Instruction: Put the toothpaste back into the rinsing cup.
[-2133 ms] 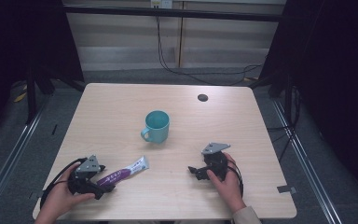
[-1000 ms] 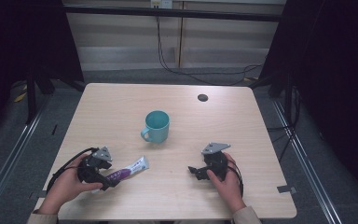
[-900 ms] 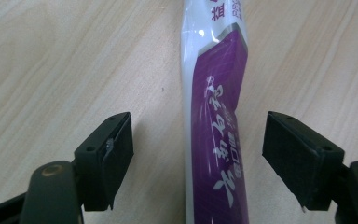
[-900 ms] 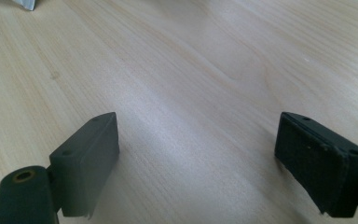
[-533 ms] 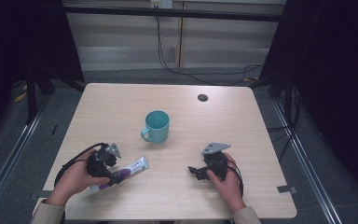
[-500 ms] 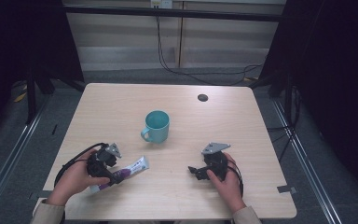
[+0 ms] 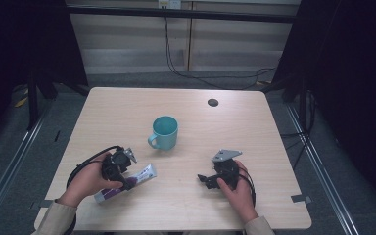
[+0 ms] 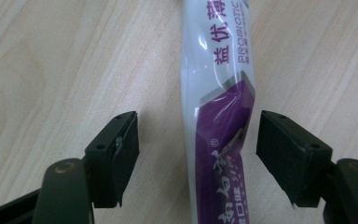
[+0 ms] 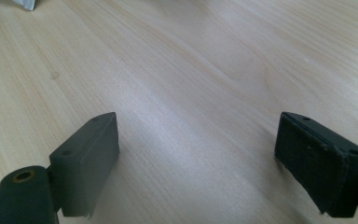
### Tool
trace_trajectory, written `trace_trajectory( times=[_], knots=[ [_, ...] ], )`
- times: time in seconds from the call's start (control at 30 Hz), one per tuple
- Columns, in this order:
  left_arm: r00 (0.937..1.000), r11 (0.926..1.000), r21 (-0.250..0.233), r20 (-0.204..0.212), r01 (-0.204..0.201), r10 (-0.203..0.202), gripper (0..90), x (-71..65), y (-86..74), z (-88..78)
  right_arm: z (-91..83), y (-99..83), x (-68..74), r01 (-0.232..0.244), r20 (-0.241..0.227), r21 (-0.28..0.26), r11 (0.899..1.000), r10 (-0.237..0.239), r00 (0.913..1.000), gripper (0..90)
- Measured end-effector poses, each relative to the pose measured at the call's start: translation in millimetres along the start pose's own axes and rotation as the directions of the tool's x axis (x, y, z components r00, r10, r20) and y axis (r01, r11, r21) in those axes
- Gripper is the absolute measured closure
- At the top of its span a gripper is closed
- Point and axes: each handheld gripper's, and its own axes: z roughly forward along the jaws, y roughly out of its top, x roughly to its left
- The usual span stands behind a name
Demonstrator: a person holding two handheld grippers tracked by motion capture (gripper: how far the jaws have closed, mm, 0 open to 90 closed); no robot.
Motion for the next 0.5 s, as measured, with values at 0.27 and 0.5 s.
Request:
trace_trajectory(
  times=[0.27, 0.5],
  knots=[
    [1.0, 0.9991, 0.042, 0.003, -0.002, 0.001, 33.6, -1.1, 7.6, 3.4, 0.1, 0.1, 0.0, 0.0, 0.0, 0.0, 1.0, 0.0, 1.0, 13.2],
    [0.9999, 0.9984, 0.057, 0.01, 0.001, -0.001, 36.2, -0.6, 12.7, 5.4, 0.2, 0.1, -0.1, 0.001, 0.0, -0.001, 1.0, -0.001, 1.0, 13.2]
  ],
)
